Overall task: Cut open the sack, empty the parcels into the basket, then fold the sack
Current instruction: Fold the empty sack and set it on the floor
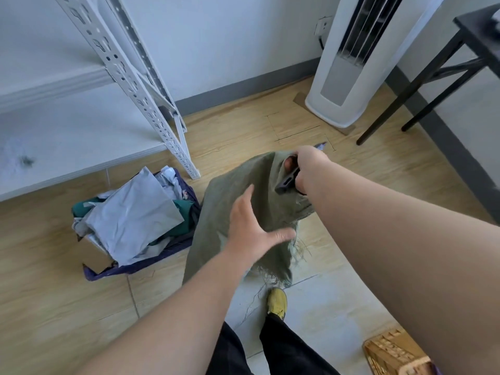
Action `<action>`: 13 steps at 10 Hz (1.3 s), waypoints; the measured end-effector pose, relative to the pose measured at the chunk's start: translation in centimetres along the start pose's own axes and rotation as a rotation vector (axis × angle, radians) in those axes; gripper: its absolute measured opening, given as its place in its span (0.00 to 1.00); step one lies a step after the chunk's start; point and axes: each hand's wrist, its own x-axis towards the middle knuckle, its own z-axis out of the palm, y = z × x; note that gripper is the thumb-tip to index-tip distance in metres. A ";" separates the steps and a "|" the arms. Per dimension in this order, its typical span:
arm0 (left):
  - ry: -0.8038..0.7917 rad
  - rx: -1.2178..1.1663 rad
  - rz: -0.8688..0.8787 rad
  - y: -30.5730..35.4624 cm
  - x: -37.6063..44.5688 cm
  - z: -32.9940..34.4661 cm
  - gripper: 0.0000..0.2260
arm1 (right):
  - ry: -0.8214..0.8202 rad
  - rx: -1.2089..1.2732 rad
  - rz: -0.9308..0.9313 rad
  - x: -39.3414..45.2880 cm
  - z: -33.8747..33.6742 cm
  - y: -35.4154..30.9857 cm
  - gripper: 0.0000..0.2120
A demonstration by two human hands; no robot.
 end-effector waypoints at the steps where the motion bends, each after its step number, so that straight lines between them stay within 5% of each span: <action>1: -0.003 0.077 0.047 0.0 -0.1 1.4 0.56 | -0.051 0.074 0.119 -0.1 0.4 -0.8 0.17; 2: 0.056 -0.009 0.075 2.3 1.4 2.6 0.53 | -0.055 0.207 0.182 -0.1 0.6 -1.7 0.15; 3: 0.109 -0.113 0.063 5.6 4.2 3.1 0.33 | -0.062 0.363 0.215 0.1 -0.3 -3.6 0.13; 4: 0.148 0.104 0.085 8.5 7.2 3.0 0.09 | -0.094 0.455 0.146 1.1 -3.2 -6.2 0.11; 5: 0.182 0.266 0.115 10.5 11.2 2.5 0.16 | -0.052 0.427 0.013 2.4 -6.3 -8.1 0.03; 6: 0.127 0.281 0.072 12.7 15.3 2.7 0.16 | -0.016 0.389 -0.073 4.7 -8.4 -9.2 0.09; 8: 0.173 0.006 0.002 15.2 22.8 1.6 0.11 | -0.015 0.173 -0.115 9.2 -6.5 -11.2 0.03; 9: 0.238 -0.046 0.121 17.4 26.4 -0.9 0.10 | 0.124 0.055 -0.184 12.3 -5.3 -12.2 0.06; 10: 0.279 -0.013 0.208 19.3 29.9 -3.6 0.06 | 0.253 -0.166 -0.176 15.9 -4.4 -12.3 0.22; 11: 0.346 -0.076 0.165 20.1 33.3 -5.1 0.06 | 0.158 -0.420 -0.106 18.3 -2.8 -12.0 0.30; 13: 0.569 -0.250 0.159 24.8 38.2 -7.2 0.07 | -0.052 -0.431 -0.043 23.5 1.8 -12.6 0.24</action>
